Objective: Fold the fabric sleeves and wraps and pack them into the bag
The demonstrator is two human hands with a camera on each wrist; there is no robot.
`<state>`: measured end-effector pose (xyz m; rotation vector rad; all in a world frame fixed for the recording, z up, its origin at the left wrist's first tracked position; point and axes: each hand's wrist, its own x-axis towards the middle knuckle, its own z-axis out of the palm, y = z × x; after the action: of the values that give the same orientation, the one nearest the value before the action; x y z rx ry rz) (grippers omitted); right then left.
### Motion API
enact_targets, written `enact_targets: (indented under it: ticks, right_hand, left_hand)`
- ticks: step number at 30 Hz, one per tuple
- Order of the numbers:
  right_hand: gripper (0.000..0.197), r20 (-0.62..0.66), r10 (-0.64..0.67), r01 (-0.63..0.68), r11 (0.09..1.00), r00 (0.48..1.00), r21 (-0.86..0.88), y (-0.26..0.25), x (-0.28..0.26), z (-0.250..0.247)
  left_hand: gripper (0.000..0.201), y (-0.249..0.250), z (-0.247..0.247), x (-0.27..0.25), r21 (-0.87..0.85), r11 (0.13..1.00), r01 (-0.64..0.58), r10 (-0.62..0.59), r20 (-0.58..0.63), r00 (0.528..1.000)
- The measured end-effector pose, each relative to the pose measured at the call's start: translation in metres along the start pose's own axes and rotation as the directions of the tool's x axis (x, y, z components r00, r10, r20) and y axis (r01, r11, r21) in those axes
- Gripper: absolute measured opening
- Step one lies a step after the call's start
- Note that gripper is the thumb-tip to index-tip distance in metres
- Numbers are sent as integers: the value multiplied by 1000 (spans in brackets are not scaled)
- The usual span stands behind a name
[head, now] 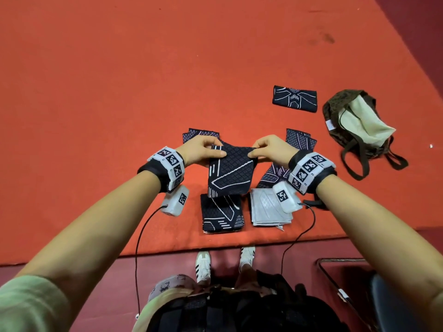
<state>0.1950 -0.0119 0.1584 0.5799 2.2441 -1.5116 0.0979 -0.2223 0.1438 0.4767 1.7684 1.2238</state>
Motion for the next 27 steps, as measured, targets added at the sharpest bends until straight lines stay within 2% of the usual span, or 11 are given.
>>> enact_targets:
  ticks: [3, 5, 7, 10, 11, 14, 19, 21, 23, 25, 27]
  right_hand:
    - [23, 44, 64, -69, 990, 997, 123, 3, 1, 1]
    - [25, 34, 68, -72, 989, 997, 125, 3, 1, 5]
    - [25, -57, 33, -29, 997, 998, 73, 3, 3, 9]
    - [10, -172, -12, 26, 996, 985, 81, 1, 3, 11]
    - [15, -180, -21, 37, 996, 984, 87, 1, 4, 11]
    - [27, -180, -42, 61, 993, 983, 100, 1, 6, 14]
    - [17, -344, -33, 40, 999, 938, 14, 4, 20, 25]
    - [24, -262, 20, -4, 998, 965, 64, 1, 18, 31]
    - [38, -179, 75, -57, 993, 981, 102, 0, 14, 40]
    - [49, -186, 99, -95, 995, 977, 30, 0, 12, 45]
    - [47, -146, 146, -142, 989, 979, 35, 0, 7, 50]
  left_hand:
    - [14, -1, -3, 1, -5, 1000, -12, 12, -70, 998]
    - [16, -3, -5, 3, -4, 999, -34, 33, -108, 994]
    - [16, -4, -4, 3, 28, 998, -52, 55, -101, 993]
    - [25, 0, -1, 3, 71, 997, -41, 46, -68, 997]
    - [26, 1, 0, 3, 56, 998, -20, 22, -50, 998]
    - [12, 2, 3, 3, 16, 1000, 24, -24, 5, 1000]
    - [28, -8, 9, 10, -5, 996, -93, 92, -112, 989]
    - [29, -11, 12, 11, 28, 991, -130, 132, -130, 983]
    - [29, -17, 17, 11, 86, 984, -154, 162, -95, 982]
    - [30, -20, 26, 9, 177, 967, -185, 201, -79, 976]
    - [32, -24, 33, 9, 275, 937, -214, 252, -111, 961]
